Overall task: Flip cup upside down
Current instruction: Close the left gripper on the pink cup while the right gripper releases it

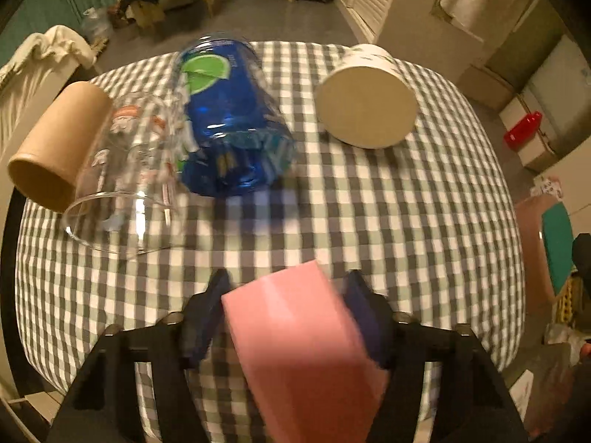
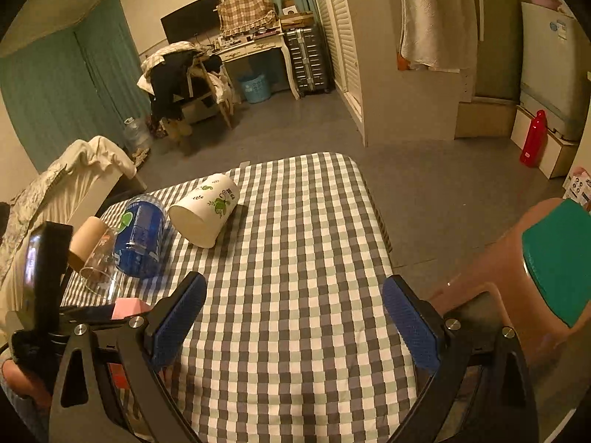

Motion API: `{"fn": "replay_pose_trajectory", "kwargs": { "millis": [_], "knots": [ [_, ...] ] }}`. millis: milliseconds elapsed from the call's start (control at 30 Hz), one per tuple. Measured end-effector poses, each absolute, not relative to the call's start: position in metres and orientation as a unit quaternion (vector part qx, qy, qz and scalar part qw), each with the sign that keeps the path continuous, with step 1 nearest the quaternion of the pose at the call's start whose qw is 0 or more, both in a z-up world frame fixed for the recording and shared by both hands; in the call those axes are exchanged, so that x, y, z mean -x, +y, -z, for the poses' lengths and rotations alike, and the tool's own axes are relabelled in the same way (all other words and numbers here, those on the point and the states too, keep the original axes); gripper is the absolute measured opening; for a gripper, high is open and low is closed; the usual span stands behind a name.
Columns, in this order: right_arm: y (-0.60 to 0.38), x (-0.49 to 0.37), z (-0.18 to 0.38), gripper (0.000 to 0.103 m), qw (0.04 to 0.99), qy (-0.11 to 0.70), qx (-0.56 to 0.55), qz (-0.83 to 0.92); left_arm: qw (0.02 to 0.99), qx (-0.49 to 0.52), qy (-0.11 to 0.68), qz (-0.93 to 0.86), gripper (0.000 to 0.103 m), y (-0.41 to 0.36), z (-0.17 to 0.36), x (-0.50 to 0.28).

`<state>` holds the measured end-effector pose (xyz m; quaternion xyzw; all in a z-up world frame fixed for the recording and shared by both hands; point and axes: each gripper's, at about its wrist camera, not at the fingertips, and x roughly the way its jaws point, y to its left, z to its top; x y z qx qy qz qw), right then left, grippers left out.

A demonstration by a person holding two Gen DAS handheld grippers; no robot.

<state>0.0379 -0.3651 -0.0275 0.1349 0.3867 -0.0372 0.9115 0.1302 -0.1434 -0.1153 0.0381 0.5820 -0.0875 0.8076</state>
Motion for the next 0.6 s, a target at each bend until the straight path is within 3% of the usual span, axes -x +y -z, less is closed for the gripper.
{"fn": "replay_pose_trajectory", "kwargs": {
  "millis": [133,600],
  "knots": [
    [-0.367,-0.035,0.025,0.097,0.913,0.382,-0.138,0.038,0.826,-0.066,0.551,0.093,0.056,-0.158,0.102,-0.131],
    [-0.385,-0.031,0.023,0.097,0.912,0.371,-0.166,0.059,0.897,-0.060,0.431,0.083,0.053,-0.180,0.055,-0.144]
  ]
}}
